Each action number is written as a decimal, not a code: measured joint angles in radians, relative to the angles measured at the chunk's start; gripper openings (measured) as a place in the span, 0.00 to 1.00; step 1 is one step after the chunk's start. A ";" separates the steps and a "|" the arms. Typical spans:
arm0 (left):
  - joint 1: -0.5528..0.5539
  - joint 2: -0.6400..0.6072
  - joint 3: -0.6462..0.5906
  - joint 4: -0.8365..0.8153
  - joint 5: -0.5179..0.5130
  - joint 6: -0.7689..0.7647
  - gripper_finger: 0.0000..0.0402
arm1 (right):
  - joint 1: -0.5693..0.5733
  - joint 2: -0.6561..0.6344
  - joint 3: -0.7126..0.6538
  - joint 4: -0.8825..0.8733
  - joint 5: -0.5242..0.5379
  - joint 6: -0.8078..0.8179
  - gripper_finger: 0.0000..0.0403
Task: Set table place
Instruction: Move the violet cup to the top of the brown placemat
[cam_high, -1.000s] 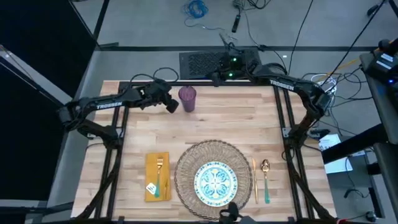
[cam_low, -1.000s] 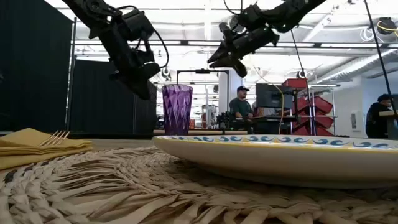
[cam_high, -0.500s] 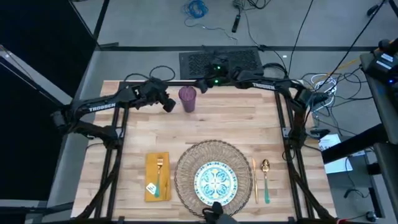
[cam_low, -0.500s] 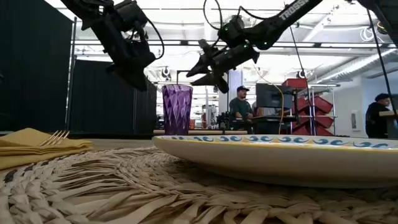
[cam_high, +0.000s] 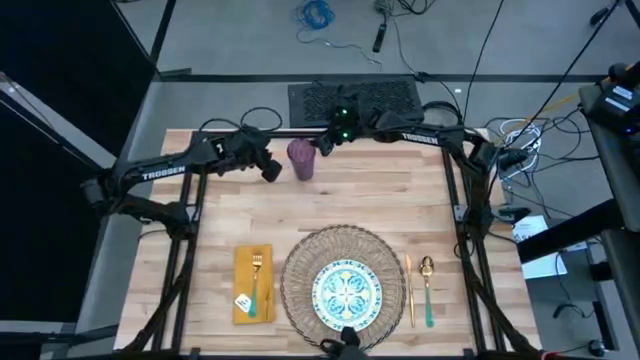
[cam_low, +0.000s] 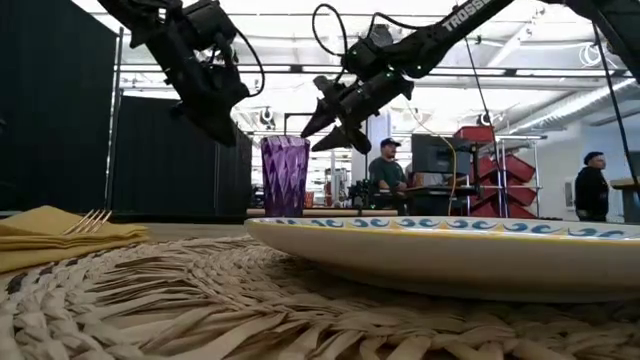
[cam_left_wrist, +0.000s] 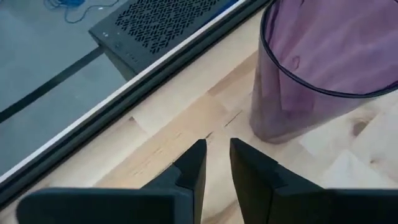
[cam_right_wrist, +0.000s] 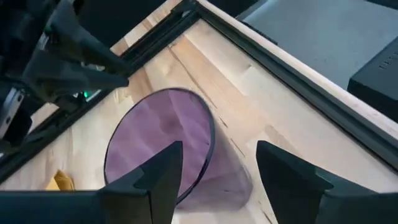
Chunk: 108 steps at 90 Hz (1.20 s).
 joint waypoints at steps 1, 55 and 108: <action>0.000 0.000 0.000 0.000 0.000 0.000 0.14 | 0.001 0.000 0.000 0.001 0.000 0.002 0.47; 0.000 0.000 0.000 0.000 0.007 0.001 0.14 | 0.051 0.018 0.004 -0.109 0.070 -0.001 0.47; 0.000 0.000 0.000 -0.002 0.009 0.034 0.14 | 0.054 0.029 -0.001 -0.178 0.076 -0.080 0.00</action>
